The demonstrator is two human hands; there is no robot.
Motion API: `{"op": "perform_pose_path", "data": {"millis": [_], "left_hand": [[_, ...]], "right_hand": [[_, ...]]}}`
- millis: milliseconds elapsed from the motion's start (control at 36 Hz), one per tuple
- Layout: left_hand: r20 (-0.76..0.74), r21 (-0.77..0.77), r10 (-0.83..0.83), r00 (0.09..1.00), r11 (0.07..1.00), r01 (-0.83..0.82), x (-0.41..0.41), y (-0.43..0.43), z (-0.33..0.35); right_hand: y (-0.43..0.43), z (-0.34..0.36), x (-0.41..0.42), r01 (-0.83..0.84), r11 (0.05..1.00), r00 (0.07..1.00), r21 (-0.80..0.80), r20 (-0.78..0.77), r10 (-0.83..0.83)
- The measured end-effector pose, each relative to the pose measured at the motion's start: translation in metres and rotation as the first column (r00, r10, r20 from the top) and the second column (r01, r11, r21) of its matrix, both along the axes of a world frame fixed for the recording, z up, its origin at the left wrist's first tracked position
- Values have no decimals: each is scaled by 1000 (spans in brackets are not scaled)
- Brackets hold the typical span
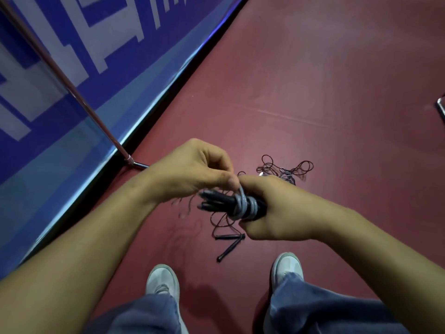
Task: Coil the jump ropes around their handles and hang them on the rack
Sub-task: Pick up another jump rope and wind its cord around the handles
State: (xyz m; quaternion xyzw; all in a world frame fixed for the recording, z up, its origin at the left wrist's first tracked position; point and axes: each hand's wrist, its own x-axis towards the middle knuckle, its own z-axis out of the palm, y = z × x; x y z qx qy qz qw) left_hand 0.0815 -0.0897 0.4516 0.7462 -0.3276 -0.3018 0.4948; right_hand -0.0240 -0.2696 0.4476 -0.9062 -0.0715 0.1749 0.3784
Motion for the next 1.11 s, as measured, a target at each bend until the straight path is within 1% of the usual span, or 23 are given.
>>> {"op": "perform_pose_path", "data": {"millis": [28, 83, 139, 222, 250, 306, 361, 389, 417, 472, 500, 528, 583, 639, 694, 722, 778, 833, 861, 917, 1000, 1056, 1111], "left_hand": [[-82, -47, -3, 997, 999, -1, -2, -1, -3], [-78, -64, 27, 997, 997, -32, -5, -3, -15], [-44, -40, 67, 997, 997, -69, -8, -5, -27], [-108, 36, 46, 993, 998, -43, -18, -9, -41], [-121, 63, 35, 992, 998, -27, -23, -11, -44], [-86, 116, 7, 996, 993, 3, -33, -16, -47], [0, 164, -28, 1000, 986, 27, -41, -21, -48], [40, 196, -50, 998, 980, 41, -44, -23, -46], [93, 236, -71, 993, 971, 47, -46, -24, -44], [258, 340, -127, 958, 940, 33, -45, -23, -38], [352, 392, -166, 921, 920, 16, -43, -21, -35], [428, 432, -204, 881, 902, -1, -40, -19, -32], [530, 464, -240, 813, 885, -42, -34, -13, -29], [615, 466, -263, 743, 882, -73, -31, -9, -24], [677, 411, -273, 684, 911, -44, -26, -9, -25], [690, 384, -272, 671, 923, -20, -23, -9, -26], [676, 336, -249, 693, 942, 10, -17, -8, -29], [625, 237, -170, 762, 971, 22, -10, -4, -29], [580, 181, -112, 807, 984, 7, -6, 0, -27], [432, 71, 18, 902, 996, -54, 0, 5, -24], [184, -3, 89, 979, 996, -90, -2, 8, -29], [75, -2, 94, 993, 996, -95, -8, 6, -35], [-35, 7, 109, 993, 994, -108, -18, 1, -38]], "right_hand": [[0, 1, -1, 44, 998, 999, 46, 12, -45], [-3, 4, -1, 153, 976, 987, 153, 34, -160], [-11, 6, 0, 262, 923, 959, 281, 32, -282], [-21, 7, 2, 366, 811, 916, 457, -23, -400], [-23, 6, 3, 384, 780, 907, 494, -43, -419], [-25, 3, 5, 432, 745, 880, 508, -56, -472], [-32, -4, 8, 492, 745, 843, 452, -32, -537], [-37, -10, 10, 510, 770, 832, 382, 9, -555], [-42, -15, 11, 513, 814, 834, 273, 67, -548], [-52, -27, 10, 464, 885, 879, -25, 139, -457], [-55, -31, 8, 419, 895, 906, -153, 138, -400], [-56, -34, 6, 370, 897, 928, -241, 132, -348], [-53, -36, 4, 293, 898, 956, -329, 114, -270], [-46, -35, 2, 216, 903, 976, -370, 79, -202], [-35, -38, -1, 133, 899, 991, -418, 65, -117], [-30, -40, -3, 81, 900, 997, -429, 52, -65], [-21, -39, -6, -23, 925, 999, -378, 14, 31], [-17, -32, -9, -77, 963, 997, -259, -3, 79], [-16, -28, -10, -92, 976, 996, -200, 3, 94], [-14, -21, -13, -88, 994, 996, -71, 18, 89], [-10, -14, -13, 46, 981, 997, 187, 54, -57], [-11, -9, -10, 150, 941, 982, 302, 63, -177], [-14, -6, -8, 249, 893, 959, 375, 34, -282]]}}
